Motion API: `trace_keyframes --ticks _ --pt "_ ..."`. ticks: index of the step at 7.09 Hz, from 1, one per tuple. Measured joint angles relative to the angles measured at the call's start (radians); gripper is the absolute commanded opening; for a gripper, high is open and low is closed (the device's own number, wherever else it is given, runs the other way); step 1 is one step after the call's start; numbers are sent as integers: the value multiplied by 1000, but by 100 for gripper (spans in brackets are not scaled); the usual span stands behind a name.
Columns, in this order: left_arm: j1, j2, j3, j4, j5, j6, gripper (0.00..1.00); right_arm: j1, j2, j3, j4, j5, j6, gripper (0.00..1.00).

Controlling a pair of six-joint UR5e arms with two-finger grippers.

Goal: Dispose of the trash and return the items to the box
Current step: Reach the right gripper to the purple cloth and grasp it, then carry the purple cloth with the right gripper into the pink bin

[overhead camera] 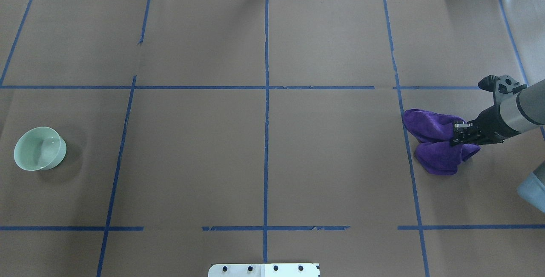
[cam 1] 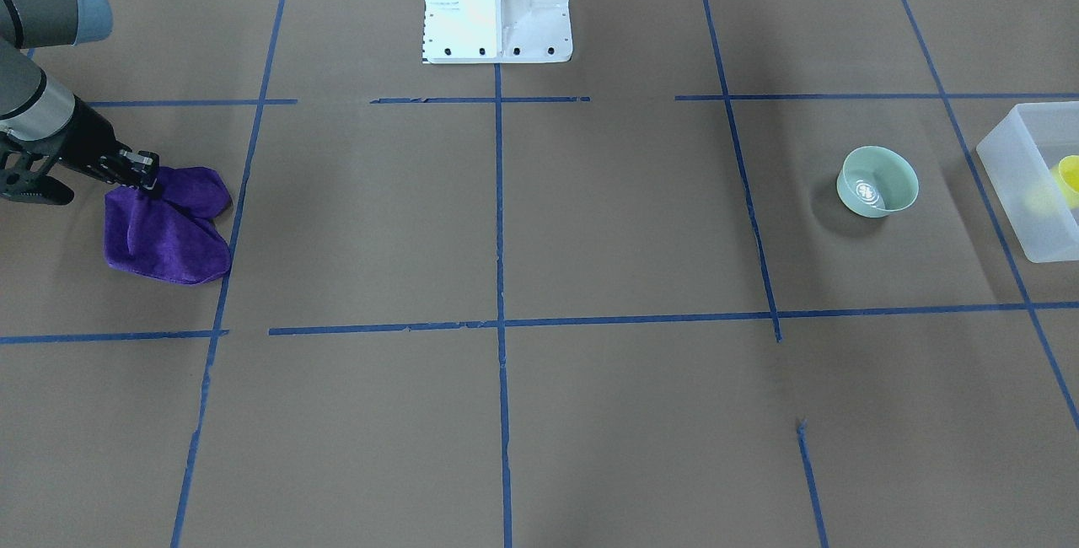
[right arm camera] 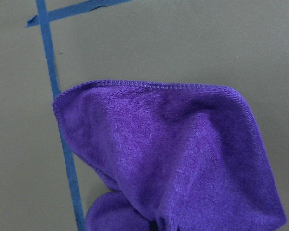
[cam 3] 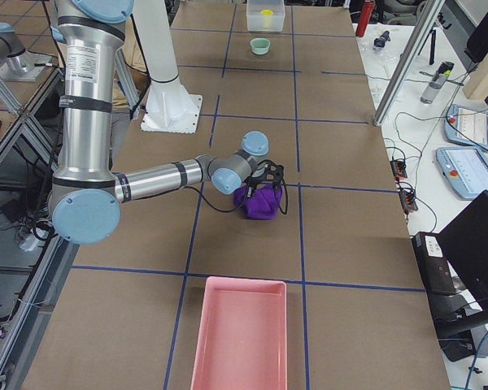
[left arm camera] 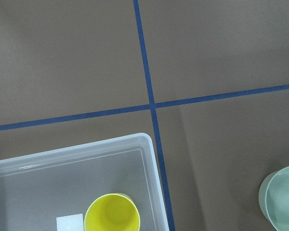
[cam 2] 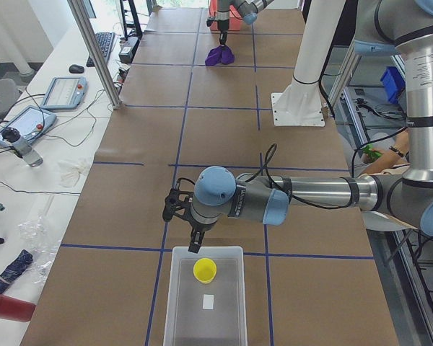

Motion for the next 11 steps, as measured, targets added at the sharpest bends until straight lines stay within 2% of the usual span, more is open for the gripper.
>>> trace_keyframes --ticks 1,3,5,6,7,9,10,11 --pt "16 1 1 0 -27 -2 100 47 -31 34 -4 19 -6 0" --pt "97 0 0 -29 -56 -47 100 226 -101 74 -18 129 -109 0" --pt "216 -1 4 -210 -70 -282 100 442 -158 78 -110 196 -399 0" --pt "286 -1 13 -337 -69 -429 100 564 -167 81 -226 201 -617 0" --pt "334 -1 29 -435 -68 -530 100 692 -149 83 -390 179 -869 0" --pt "372 0 45 -504 -67 -592 100 922 -11 36 -727 42 -1324 0" --pt "378 0 48 -510 -67 -597 100 981 57 -37 -804 -20 -1476 0" --pt "380 0 49 -512 -67 -598 100 1004 84 -108 -810 -49 -1550 0"
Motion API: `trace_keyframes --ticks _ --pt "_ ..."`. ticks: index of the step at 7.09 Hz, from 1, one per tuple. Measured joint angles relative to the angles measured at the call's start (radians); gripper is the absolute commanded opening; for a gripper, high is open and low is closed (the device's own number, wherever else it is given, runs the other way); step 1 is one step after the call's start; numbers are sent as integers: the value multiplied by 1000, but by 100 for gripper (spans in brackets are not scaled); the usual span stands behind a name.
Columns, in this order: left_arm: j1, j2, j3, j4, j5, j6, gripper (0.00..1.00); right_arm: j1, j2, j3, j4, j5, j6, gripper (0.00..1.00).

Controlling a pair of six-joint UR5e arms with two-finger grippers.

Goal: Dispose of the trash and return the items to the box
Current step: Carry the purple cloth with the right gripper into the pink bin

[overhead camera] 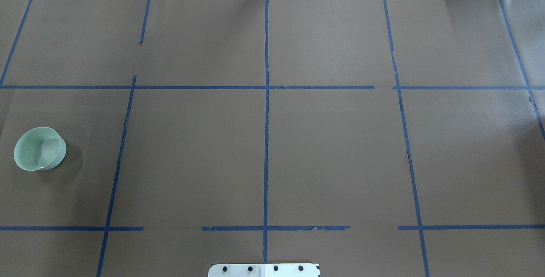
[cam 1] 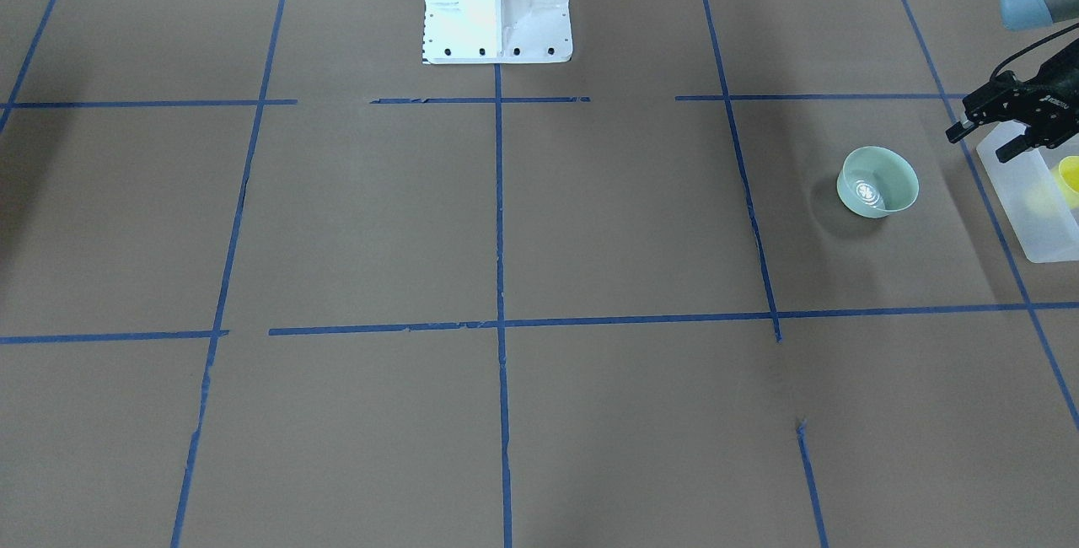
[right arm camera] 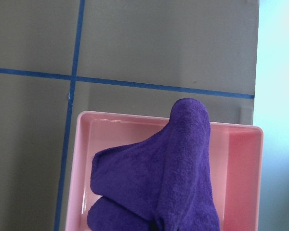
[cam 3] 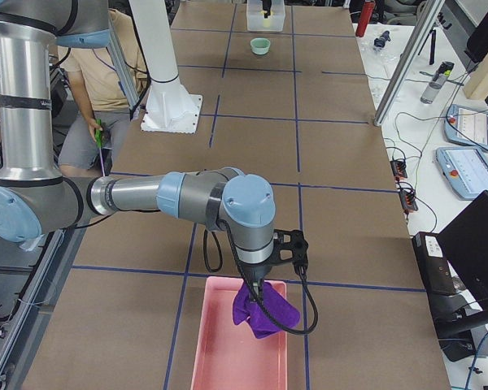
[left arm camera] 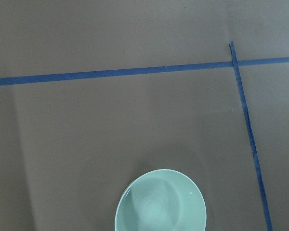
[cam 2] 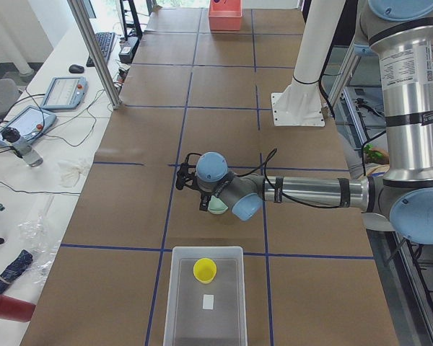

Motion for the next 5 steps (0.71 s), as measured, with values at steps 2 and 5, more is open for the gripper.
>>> trace_keyframes --ticks 2,5 --pt "2 0 1 -1 0 0 100 8 2 -108 72 -6 -25 0" --pt "26 0 2 -6 1 -2 100 -89 -7 -213 114 64 16 32"
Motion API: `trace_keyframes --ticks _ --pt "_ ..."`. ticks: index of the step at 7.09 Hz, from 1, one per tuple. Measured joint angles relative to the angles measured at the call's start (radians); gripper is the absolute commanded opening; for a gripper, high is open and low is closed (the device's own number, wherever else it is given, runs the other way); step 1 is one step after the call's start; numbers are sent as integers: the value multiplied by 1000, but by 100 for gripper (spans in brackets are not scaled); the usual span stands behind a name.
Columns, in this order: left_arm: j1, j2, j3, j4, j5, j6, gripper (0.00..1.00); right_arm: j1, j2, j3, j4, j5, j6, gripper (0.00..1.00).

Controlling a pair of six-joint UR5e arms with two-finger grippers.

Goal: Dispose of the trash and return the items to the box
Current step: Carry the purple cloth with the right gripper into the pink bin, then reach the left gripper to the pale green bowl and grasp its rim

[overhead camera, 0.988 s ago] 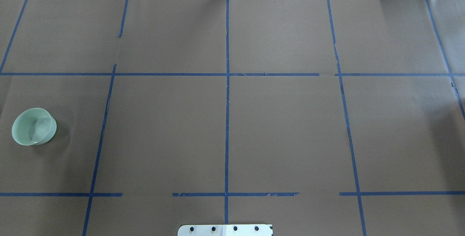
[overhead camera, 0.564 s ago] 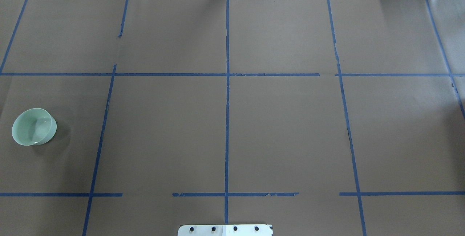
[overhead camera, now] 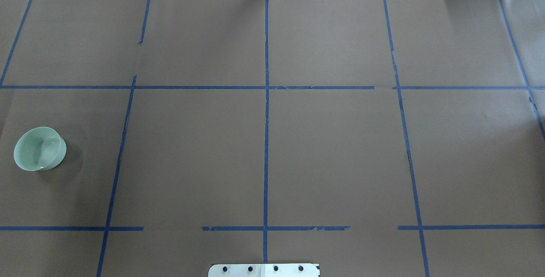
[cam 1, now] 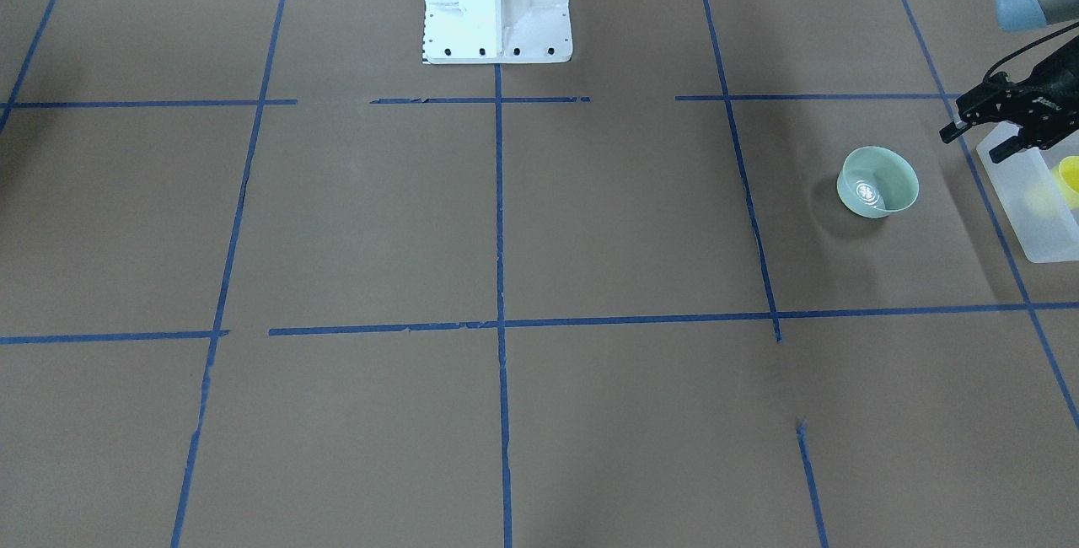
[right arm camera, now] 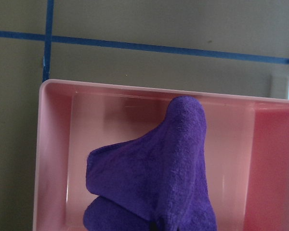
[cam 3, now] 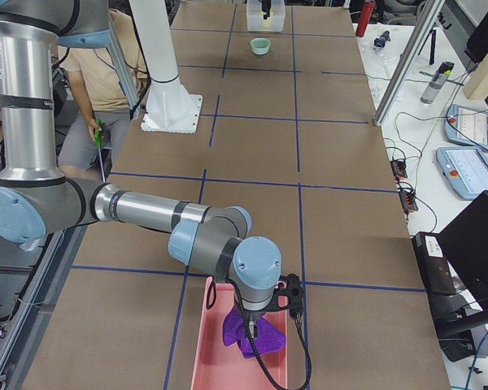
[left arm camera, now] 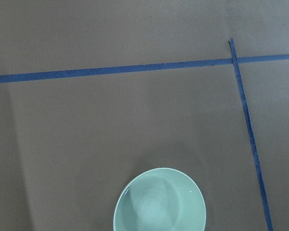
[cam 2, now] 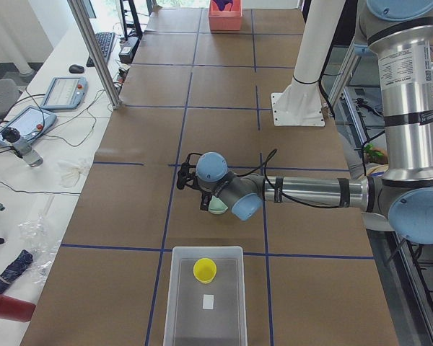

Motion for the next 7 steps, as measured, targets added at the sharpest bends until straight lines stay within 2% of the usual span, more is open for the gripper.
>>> trace_keyframes --ticks 1,4,6,7 --pt "22 0 4 0 15 0 100 -51 -2 -36 45 19 33 99" --pt "105 12 24 2 166 -25 100 -118 -8 -120 204 52 69 100" --pt "176 29 34 0 249 -99 100 -124 -7 -95 219 115 79 100" --pt "207 27 54 -6 264 -114 100 -126 -11 -44 215 138 93 100"
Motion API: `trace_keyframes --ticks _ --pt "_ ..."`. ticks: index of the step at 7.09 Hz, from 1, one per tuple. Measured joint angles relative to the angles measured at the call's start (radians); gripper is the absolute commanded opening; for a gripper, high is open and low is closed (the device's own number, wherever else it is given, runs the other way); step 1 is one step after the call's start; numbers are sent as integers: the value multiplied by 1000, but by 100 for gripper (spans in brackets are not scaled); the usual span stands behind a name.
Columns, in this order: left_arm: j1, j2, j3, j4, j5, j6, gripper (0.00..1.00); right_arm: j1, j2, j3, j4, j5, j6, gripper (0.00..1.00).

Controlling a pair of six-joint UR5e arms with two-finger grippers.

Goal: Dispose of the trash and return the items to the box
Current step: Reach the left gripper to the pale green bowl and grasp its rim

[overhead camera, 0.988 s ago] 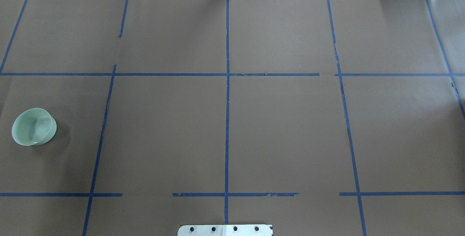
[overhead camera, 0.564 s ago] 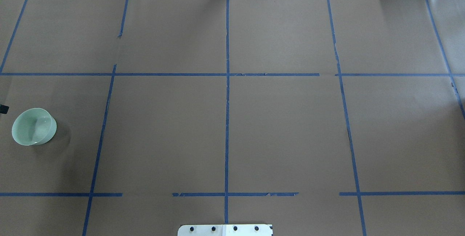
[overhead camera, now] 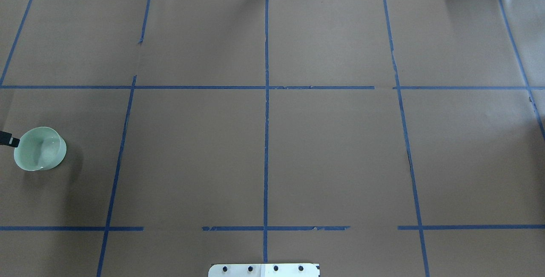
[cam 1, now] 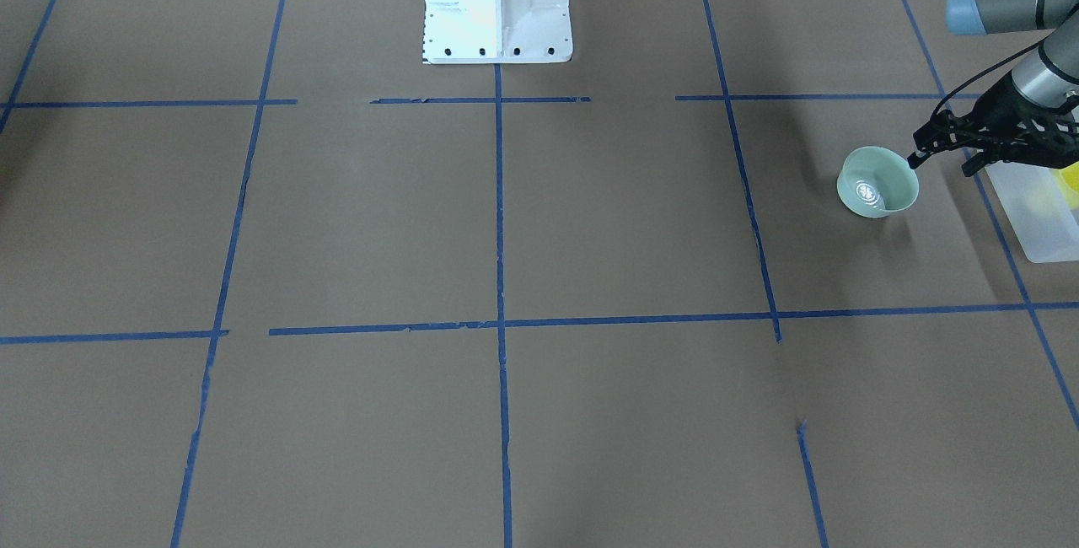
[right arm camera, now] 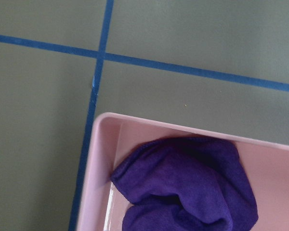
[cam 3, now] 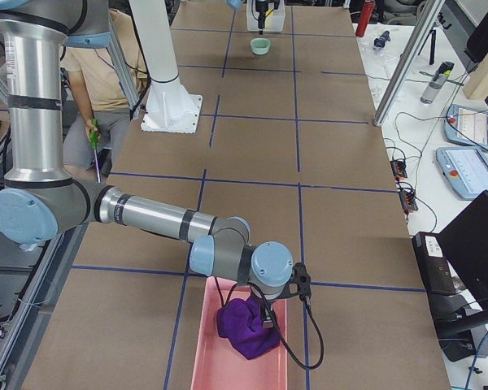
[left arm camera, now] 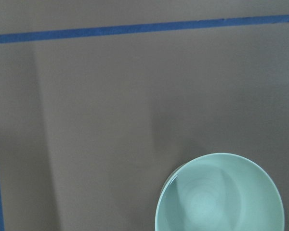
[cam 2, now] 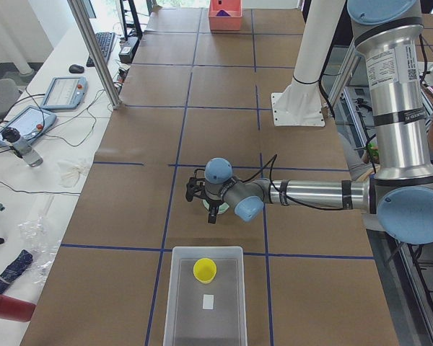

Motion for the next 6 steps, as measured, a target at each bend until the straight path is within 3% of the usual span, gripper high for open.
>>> trace_keyframes --ticks 2,3,6 --pt "62 -12 27 -14 11 -22 100 -20 -16 130 -8 21 93 100" --pt "95 -17 33 -16 25 -29 82 -43 -24 191 -8 40 165 100" --pt "139 -31 54 -18 76 -34 0 -93 -50 269 -4 70 278 100"
